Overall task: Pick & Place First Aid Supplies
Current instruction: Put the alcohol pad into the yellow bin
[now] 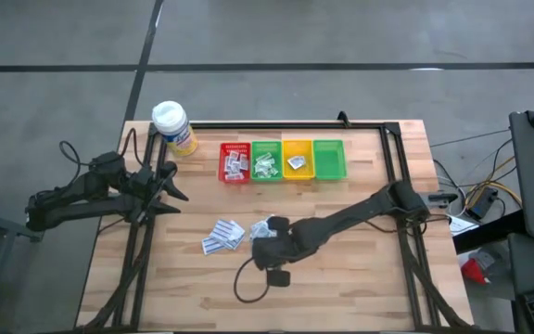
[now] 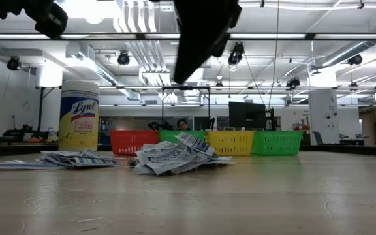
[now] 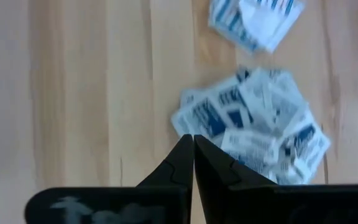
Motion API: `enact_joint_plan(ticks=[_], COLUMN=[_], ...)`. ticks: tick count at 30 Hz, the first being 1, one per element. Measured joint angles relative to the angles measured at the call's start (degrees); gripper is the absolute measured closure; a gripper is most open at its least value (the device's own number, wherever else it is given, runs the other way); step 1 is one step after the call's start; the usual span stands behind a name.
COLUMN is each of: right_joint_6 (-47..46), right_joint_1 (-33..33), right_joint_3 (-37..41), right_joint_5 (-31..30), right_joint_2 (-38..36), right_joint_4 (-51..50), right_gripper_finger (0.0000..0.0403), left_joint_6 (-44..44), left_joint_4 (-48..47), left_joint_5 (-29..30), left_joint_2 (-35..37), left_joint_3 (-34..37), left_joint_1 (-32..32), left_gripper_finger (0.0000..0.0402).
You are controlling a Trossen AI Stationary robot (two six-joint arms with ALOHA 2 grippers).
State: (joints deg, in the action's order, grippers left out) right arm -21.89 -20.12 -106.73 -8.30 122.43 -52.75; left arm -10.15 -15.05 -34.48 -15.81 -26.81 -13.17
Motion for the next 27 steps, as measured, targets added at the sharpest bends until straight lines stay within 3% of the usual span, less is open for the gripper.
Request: enact_joint_plan(ticks=[8,18,27], right_joint_6=[-0.21,-2.63,-5.38], right_joint_1=[0.14,0.43,0.43], right_joint_3=[-4.82,-2.27,1.12], right_joint_5=[1.80,0.06,-0.73], right_joint_2=[3.50,4.11,4.08], right_joint_4=[-4.91,-5.10,-3.30], right_gripper_finger=[0.0383,0.0293,0.0236], left_joint_6=[1.16,1.23,1.36], left_joint_4=[-0.02,-0.03,-0.04], left_joint_5=[0.00,0.00,0.00], left_joint_2=[0.00,-0.01,-0.01], left_joint_3=[0.00,0.00,0.00], left_joint_1=[0.00,0.00,0.00], left_gripper_finger=[0.0227,0.0227,0.0227])
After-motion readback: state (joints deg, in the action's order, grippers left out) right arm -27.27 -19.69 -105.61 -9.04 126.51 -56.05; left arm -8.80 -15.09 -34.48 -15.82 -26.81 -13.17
